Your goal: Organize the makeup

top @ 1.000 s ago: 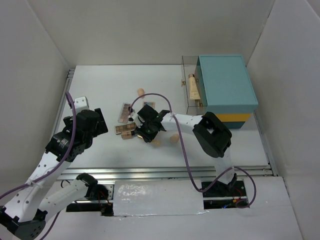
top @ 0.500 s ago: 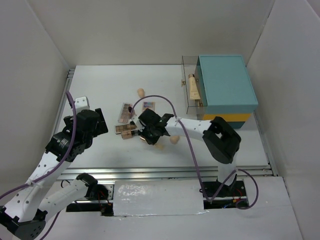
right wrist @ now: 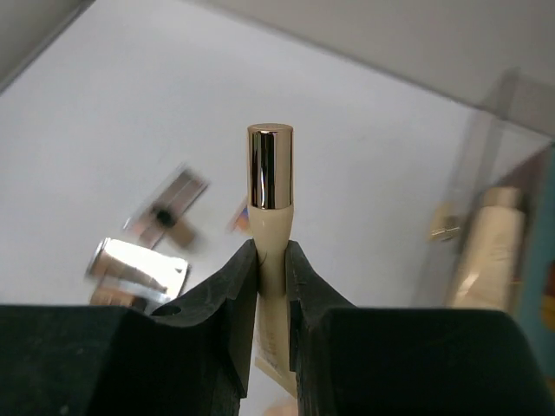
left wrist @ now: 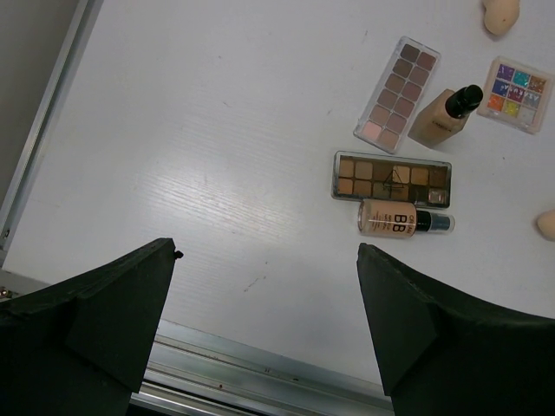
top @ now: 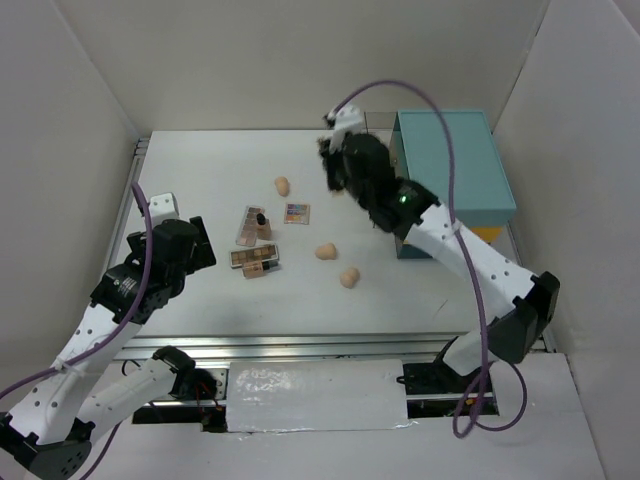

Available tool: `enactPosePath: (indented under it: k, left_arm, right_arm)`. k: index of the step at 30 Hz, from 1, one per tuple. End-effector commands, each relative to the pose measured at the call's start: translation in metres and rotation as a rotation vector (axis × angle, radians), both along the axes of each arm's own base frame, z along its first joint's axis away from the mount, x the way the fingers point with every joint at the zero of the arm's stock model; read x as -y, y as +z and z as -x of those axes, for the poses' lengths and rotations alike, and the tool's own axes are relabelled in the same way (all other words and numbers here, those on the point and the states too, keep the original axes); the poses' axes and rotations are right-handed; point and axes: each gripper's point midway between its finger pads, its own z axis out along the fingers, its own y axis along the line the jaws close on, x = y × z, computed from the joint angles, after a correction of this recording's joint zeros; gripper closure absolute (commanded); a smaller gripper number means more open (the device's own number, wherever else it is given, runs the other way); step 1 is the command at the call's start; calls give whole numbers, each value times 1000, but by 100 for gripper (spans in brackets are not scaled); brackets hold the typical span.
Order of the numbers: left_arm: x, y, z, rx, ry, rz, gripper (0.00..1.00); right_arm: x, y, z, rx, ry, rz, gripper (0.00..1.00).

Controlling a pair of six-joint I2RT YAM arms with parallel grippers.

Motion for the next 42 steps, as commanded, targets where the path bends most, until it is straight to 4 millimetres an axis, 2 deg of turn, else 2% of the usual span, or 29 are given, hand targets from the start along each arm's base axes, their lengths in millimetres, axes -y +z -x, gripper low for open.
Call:
enactPosePath:
  k: [1,2,3,4,5,6,7,9,13,15,18,21,22,23,24,26,27,28,29,30,31,33,34,35,36,37,38,39,42]
  left_arm:
    - [0,13,-3,51,4,21,0]
    - [-1,14,-2,56,5,22,1]
    - [-1,15,-2,60,5,24,1]
    - [-2,15,-1,64,6,25,1]
    - [-2,16,-1,70,6,28,1]
    - [-2,16,-1,71,4,28,1]
    - [-1,16,-1,71,2,29,0]
    - [-1,15,-2,64,-1,25,1]
    - [1,13,-3,54,-10,22,1]
    - [2,13,-4,53,-14,22,1]
    - [3,12,-5,50,-19,22,1]
    - [4,11,-5,44,-22,20,1]
    - [4,11,-5,43,-24,20,1]
    - [4,11,-5,42,-24,19,1]
    - [4,11,-5,43,-23,19,1]
    - [4,12,-5,45,-22,21,1]
    - [4,11,-5,45,-22,21,1]
    - [4,12,-5,48,-22,22,1]
    - [3,12,-5,49,-21,22,1]
    - [3,12,-5,49,-21,22,1]
    - [3,12,-5,47,-21,22,1]
    - [3,12,-4,48,-19,22,1]
    - [3,12,-4,50,-17,22,1]
    - [3,13,-4,50,-17,23,1]
    - [2,12,-3,51,-15,23,1]
    - [2,12,-3,51,-15,22,1]
    - [2,13,-3,55,-18,23,1]
    - [2,13,-3,55,-19,25,1]
    - [2,13,-3,56,-19,25,1]
  right_arm:
    - [78,38,-64,14,-363,-70,97]
    - [93,56,-70,16,-404,-65,97]
    - [111,44,-90,-12,-468,-30,97]
    - [116,66,-97,11,-470,-53,96]
    - [124,56,-101,-38,-482,-15,95]
    - [132,35,-119,-89,-513,18,95]
    - [136,46,-124,-79,-520,4,95]
    - [147,22,-136,-138,-554,45,95]
    - [154,-3,-144,-180,-555,38,91]
    - [159,-10,-145,-194,-564,39,89]
    - [160,-12,-144,-201,-564,44,79]
    - [156,-9,-141,-203,-534,33,42]
    - [155,-7,-140,-199,-528,28,21]
    - [155,-1,-138,-188,-525,15,6]
    - [151,-1,-136,-191,-506,3,6]
    - [134,6,-131,-187,-441,-26,11]
    - [129,7,-130,-186,-430,-26,18]
    - [117,3,-128,-199,-392,-29,38]
    - [98,0,-123,-206,-340,-14,48]
    - [85,-1,-121,-213,-295,-12,81]
    - [74,-14,-121,-232,-285,16,100]
    - [53,-20,-119,-218,-269,44,100]
    - [50,-34,-125,-229,-289,76,100]
    - [45,-28,-128,-217,-299,69,100]
    - [45,-50,-134,-257,-318,110,100]
    - [49,-55,-139,-258,-361,126,100]
    - [52,-49,-145,-237,-393,127,100]
    - [55,-65,-149,-259,-423,169,100]
    - [78,-75,-159,-230,-558,249,100]
